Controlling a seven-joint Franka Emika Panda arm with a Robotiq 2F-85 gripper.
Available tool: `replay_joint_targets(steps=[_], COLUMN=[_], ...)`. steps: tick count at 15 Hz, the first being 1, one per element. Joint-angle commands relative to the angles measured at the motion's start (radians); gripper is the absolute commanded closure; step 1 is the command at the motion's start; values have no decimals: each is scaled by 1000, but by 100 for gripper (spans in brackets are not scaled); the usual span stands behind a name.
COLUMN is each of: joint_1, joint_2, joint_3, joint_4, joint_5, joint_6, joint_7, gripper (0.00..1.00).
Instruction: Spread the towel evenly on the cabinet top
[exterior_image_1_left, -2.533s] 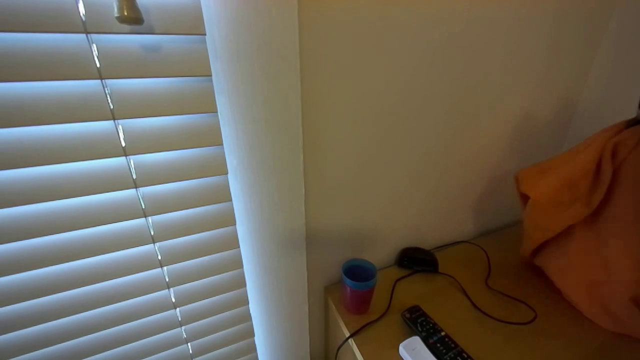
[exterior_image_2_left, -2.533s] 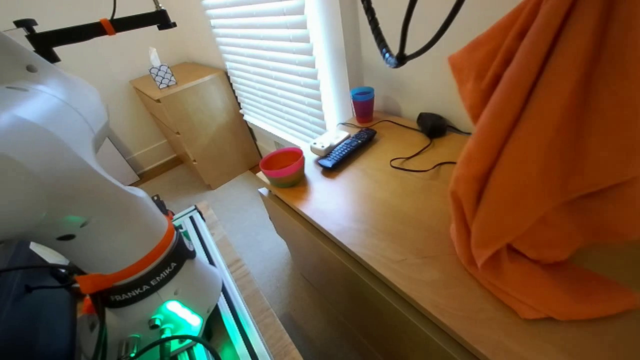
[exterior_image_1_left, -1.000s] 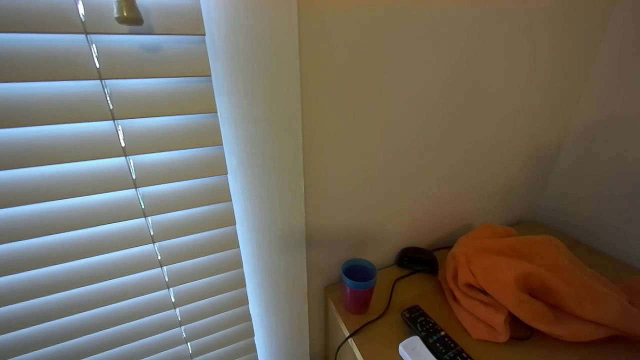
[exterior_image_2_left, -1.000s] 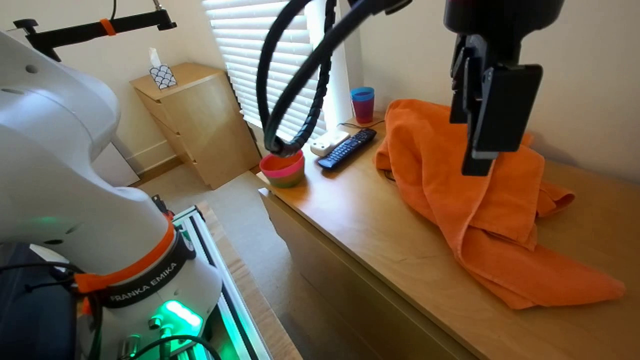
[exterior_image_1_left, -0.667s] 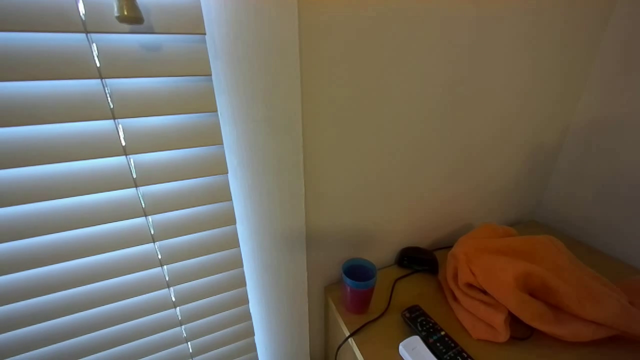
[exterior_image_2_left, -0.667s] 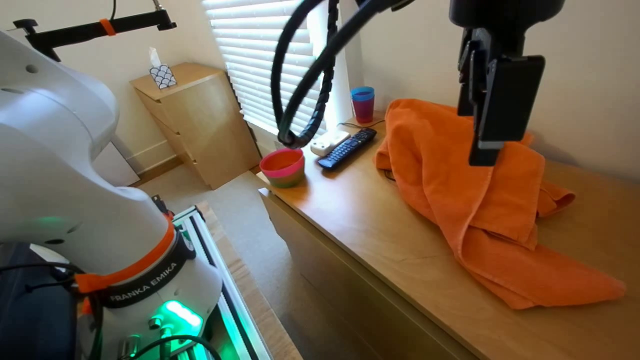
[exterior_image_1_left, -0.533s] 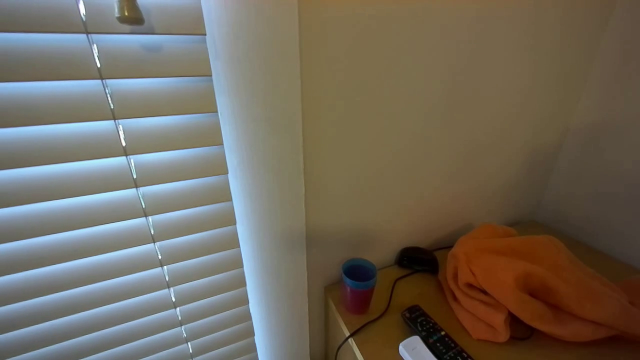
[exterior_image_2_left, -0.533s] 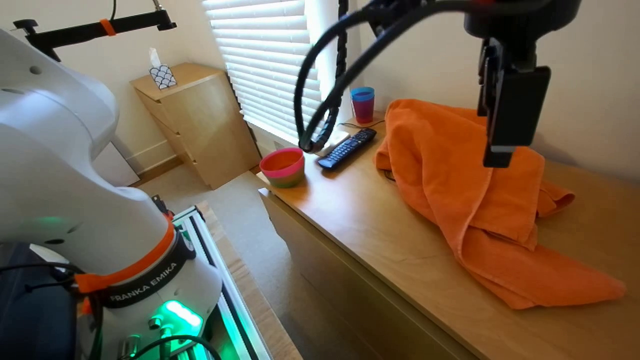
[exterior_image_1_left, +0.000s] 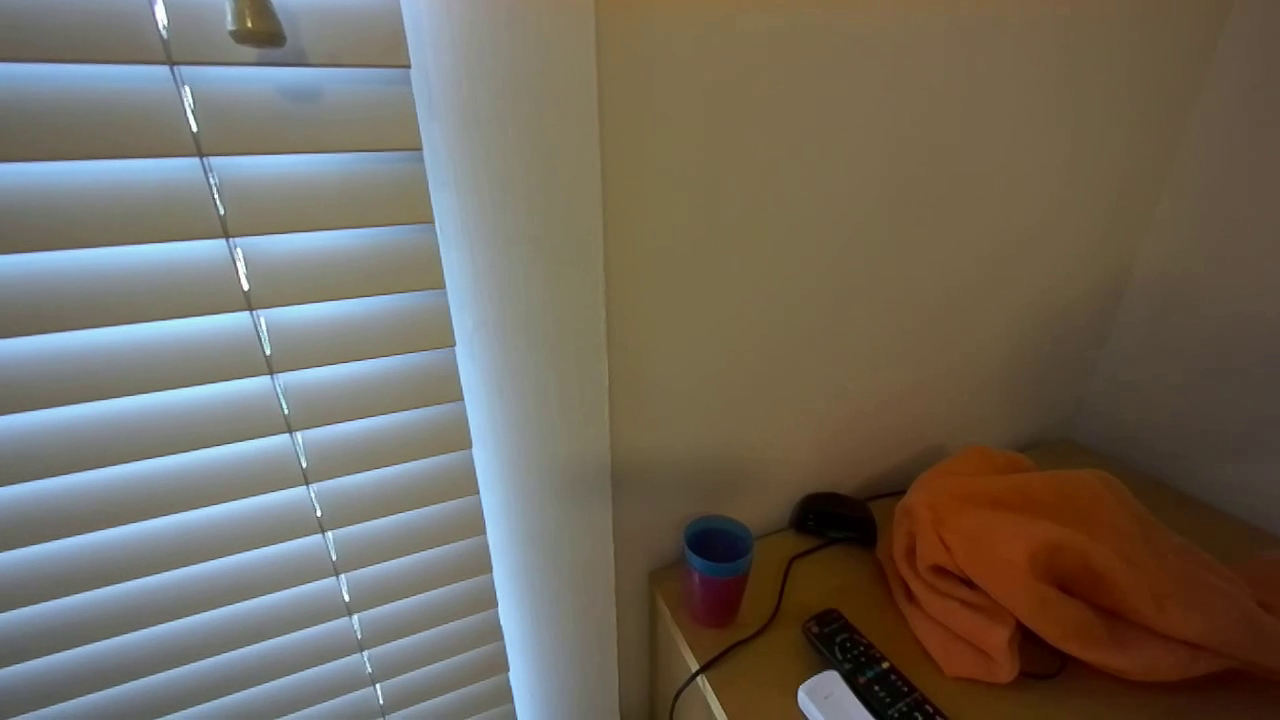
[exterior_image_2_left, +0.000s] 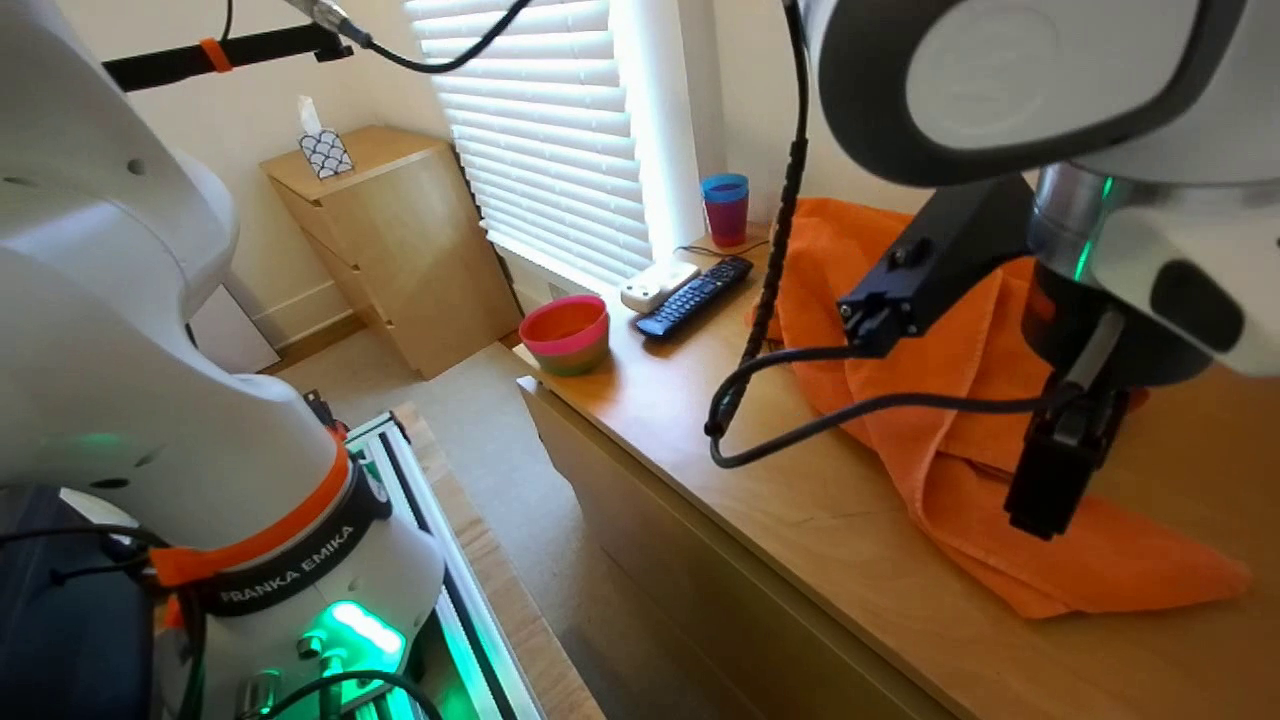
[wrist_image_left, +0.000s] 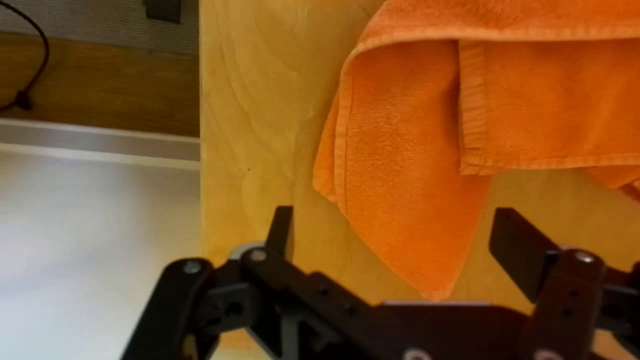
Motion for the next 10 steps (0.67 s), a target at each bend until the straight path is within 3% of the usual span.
replay_joint_targets(steps=[1, 10], joint_1=[7, -32], joint_2=[127, 303], joint_3=[-27, 5], joint_4=[81, 220], joint_5=[99, 302], joint_6=[6, 11], joint_7=[39, -16], gripper=[0, 3])
